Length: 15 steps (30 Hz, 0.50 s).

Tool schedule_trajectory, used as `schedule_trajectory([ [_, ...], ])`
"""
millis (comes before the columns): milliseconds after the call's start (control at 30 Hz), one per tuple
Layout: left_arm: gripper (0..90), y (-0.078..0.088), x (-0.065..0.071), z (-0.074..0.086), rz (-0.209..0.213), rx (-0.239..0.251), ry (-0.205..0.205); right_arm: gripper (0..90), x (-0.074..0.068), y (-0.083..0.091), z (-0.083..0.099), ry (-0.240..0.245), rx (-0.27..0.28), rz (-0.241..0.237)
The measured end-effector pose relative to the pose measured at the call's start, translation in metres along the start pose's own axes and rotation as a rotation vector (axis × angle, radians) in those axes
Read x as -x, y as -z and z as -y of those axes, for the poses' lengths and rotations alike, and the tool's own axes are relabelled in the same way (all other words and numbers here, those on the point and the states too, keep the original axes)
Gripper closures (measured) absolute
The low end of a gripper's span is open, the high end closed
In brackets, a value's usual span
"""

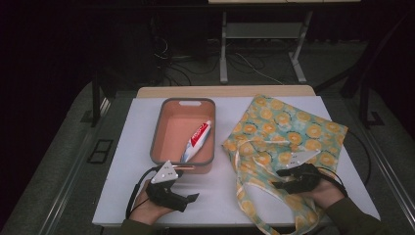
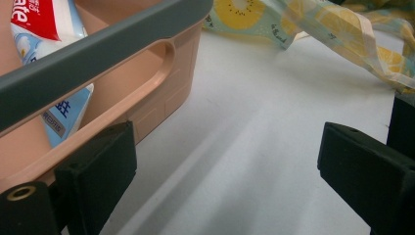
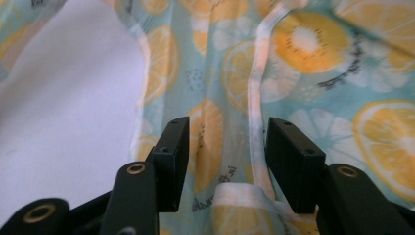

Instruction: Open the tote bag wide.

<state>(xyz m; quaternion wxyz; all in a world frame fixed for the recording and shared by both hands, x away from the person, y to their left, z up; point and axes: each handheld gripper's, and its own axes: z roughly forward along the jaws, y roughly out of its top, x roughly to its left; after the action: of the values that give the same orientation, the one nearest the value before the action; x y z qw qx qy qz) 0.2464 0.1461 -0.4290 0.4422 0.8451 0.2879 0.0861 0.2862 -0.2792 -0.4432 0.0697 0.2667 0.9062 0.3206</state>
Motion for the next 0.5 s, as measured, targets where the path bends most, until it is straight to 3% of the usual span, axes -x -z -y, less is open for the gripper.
schedule_trajectory([
  [133,6.0,0.000,0.000,0.000,0.001,-0.003,-0.001,65.9,-0.001,0.000,0.000,0.017,0.002,0.018],
  [167,6.0,-0.001,0.000,0.000,0.001,-0.003,-0.001,65.9,-0.001,0.000,0.000,0.017,0.002,0.018],
  [200,6.1,0.000,0.001,0.000,0.002,-0.003,-0.001,78.0,0.000,0.000,0.001,0.011,0.008,0.017],
  [267,6.1,0.000,0.000,0.000,0.000,-0.003,-0.001,87.7,0.000,0.000,0.001,0.015,0.014,0.012],
  [500,6.2,0.000,0.000,0.000,-0.001,-0.001,0.000,89.3,-0.013,-0.008,-0.010,-0.008,0.055,-0.088],
])
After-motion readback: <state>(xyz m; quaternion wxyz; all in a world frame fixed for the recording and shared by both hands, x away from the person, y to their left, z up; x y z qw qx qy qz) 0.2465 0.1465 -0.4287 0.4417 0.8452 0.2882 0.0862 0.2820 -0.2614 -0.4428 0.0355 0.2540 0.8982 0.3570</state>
